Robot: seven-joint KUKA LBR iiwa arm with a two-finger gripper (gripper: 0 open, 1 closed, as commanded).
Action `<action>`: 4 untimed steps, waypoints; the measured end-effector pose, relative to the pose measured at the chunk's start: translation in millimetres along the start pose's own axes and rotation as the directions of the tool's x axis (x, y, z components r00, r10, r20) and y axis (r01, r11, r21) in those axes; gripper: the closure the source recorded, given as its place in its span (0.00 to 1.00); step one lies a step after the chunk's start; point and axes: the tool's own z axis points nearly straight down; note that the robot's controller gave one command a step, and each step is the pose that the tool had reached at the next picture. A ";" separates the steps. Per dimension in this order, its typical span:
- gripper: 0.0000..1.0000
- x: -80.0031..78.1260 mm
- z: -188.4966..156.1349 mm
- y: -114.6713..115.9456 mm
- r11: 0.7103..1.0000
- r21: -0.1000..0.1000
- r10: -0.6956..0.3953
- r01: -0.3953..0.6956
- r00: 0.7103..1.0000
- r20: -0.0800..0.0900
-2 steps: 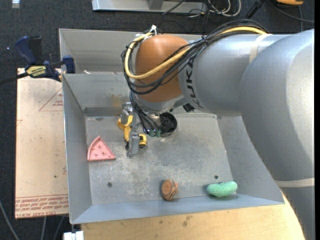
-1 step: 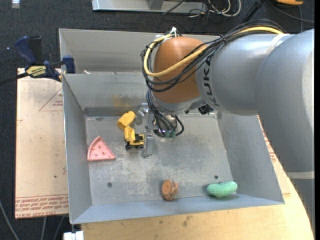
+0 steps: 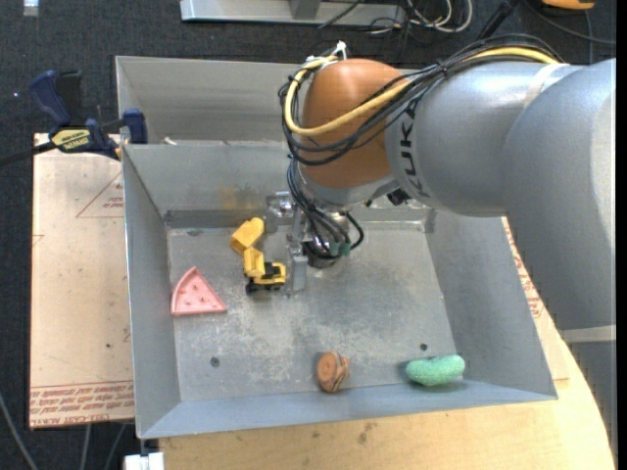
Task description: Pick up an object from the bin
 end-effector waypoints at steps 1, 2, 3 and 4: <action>0.00 -16.2 37.2 0.5 1.000 -0.001 0.024 -0.024 1.000 0.004; 0.00 -29.7 61.7 4.0 0.999 0.001 -0.043 0.043 0.999 0.003; 0.00 -22.1 62.1 6.9 1.000 -0.001 -0.002 0.003 1.000 0.009; 0.00 -17.8 64.4 12.7 0.981 -0.002 0.192 -0.192 0.981 0.007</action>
Offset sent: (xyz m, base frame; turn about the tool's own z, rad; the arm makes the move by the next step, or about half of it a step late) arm 0.0356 0.0084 -0.0717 -0.0837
